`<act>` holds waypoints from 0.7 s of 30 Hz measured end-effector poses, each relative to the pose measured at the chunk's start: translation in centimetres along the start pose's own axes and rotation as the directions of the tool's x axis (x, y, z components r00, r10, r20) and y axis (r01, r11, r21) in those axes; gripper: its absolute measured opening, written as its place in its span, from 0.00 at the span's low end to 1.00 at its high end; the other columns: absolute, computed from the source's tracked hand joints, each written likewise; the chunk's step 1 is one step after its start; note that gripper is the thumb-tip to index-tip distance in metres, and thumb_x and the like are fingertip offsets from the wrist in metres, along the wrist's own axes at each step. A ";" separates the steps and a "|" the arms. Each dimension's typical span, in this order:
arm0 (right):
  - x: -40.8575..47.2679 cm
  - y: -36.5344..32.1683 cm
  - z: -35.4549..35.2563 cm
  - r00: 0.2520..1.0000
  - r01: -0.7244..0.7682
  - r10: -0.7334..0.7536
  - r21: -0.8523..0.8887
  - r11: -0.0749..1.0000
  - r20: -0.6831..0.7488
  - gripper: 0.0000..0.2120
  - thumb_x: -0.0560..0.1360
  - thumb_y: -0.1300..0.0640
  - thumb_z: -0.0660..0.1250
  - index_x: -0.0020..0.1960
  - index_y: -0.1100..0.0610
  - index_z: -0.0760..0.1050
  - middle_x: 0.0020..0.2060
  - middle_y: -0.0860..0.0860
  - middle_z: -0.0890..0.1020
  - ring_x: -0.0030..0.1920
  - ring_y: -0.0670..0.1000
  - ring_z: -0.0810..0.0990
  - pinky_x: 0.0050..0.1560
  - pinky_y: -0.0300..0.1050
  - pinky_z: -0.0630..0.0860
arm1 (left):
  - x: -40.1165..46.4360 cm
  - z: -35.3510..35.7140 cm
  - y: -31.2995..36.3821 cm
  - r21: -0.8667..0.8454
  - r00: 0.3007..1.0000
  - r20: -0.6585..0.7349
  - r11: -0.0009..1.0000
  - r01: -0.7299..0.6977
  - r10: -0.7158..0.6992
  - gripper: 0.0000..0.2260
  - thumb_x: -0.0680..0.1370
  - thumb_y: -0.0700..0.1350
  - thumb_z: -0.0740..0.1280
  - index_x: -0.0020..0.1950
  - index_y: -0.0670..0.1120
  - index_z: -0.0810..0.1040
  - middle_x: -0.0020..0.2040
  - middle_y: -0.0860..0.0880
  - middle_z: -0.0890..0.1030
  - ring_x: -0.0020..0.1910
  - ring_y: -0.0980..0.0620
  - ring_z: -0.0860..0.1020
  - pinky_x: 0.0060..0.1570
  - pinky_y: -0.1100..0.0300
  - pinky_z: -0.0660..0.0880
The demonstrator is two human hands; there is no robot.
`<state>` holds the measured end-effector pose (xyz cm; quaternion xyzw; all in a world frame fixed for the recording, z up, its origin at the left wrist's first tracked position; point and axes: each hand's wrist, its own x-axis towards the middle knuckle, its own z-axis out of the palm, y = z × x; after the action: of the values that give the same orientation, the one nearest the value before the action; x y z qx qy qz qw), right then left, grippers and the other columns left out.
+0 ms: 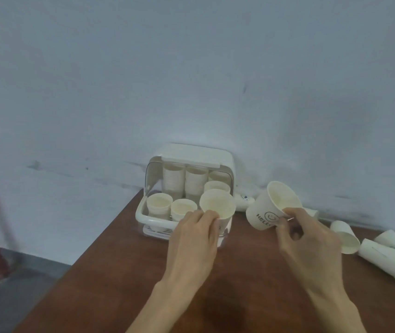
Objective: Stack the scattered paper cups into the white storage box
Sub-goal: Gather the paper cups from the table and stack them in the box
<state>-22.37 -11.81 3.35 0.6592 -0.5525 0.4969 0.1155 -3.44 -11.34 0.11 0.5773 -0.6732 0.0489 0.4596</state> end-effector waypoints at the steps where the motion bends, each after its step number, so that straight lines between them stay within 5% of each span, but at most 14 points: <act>1: -0.1 -0.5 0.2 1.000 -0.007 0.007 0.010 1.000 -0.001 0.10 0.67 0.67 0.73 0.46 0.58 0.80 0.28 0.45 0.73 0.29 0.50 0.73 0.35 0.42 0.68 | 0.0 -0.4 -0.4 -0.005 1.000 -0.005 1.000 0.006 -0.006 0.03 0.80 0.46 0.65 0.49 0.49 0.77 0.42 0.53 0.77 0.41 0.52 0.75 0.38 0.52 0.76; 17: 1.3 -7.0 7.2 0.993 -0.104 0.093 0.166 0.981 0.073 0.09 0.69 0.66 0.70 0.47 0.56 0.81 0.29 0.48 0.79 0.32 0.52 0.76 0.37 0.37 0.61 | 2.1 -3.1 -9.6 -0.050 0.983 -0.133 0.992 0.119 -0.125 0.05 0.78 0.42 0.65 0.52 0.49 0.79 0.44 0.53 0.77 0.43 0.52 0.77 0.41 0.55 0.75; 21: 2.3 -7.8 8.4 0.987 -0.138 0.118 0.207 0.969 0.106 0.09 0.71 0.65 0.69 0.48 0.56 0.81 0.30 0.45 0.79 0.34 0.52 0.78 0.41 0.40 0.66 | 3.6 -2.8 -11.0 -0.019 0.978 -0.150 0.990 0.141 -0.142 0.05 0.78 0.43 0.65 0.52 0.48 0.79 0.43 0.53 0.77 0.42 0.51 0.76 0.40 0.57 0.73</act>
<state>-11.60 -16.24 4.25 0.6531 -0.5419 0.5288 -0.0140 7.47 -15.87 -0.95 0.6162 -0.5939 0.0569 0.5141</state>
